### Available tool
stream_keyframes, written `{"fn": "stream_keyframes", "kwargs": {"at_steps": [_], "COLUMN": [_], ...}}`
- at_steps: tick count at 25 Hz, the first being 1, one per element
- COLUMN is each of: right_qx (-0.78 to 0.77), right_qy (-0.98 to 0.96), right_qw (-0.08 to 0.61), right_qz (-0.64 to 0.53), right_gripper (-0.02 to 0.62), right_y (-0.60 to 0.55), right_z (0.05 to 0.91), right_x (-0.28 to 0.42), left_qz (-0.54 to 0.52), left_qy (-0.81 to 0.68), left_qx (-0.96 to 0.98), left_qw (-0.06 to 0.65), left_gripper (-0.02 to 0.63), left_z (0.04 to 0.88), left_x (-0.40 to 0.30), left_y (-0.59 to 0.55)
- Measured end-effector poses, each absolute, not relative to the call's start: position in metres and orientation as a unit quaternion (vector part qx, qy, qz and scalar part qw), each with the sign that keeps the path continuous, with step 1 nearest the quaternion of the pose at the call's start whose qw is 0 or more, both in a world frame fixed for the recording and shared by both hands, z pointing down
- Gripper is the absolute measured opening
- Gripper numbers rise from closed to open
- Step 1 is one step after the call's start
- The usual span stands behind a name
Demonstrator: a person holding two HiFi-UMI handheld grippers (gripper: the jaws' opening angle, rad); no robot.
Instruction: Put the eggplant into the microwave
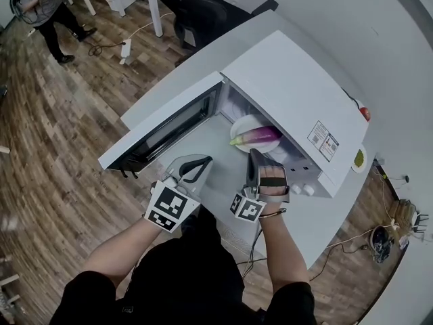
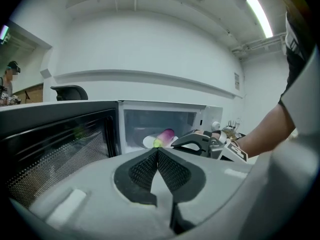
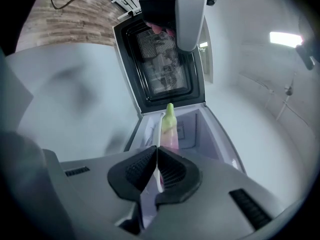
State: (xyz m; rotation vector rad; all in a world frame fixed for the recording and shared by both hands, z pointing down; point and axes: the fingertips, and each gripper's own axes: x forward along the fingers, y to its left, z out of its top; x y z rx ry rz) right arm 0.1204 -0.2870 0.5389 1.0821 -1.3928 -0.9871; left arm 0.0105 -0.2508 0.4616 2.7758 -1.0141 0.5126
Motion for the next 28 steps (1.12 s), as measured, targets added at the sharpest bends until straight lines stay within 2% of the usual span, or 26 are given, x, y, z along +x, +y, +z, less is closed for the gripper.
{"fn": "stream_keyframes", "kwargs": {"at_steps": [22,28], "right_qx": [0.466,0.467], "right_qy": [-0.588,-0.619], "right_qw": [0.565,0.559], "right_qz": [-0.344,-0.295], "right_gripper": [0.023,0.048], "right_y": [-0.326,-0.332], "right_z": [0.566,0.574], "right_x": [0.146,0.149], "left_qz": [0.188,0.191], "left_qy": [-0.339,-0.341], "left_qx": [0.918,0.916], "left_qw": [0.084,0.088], "left_gripper": [0.008,0.008], "left_z": [0.483,0.486], "left_x": [0.024,0.023], "left_y": [-0.273,-0.277]}}
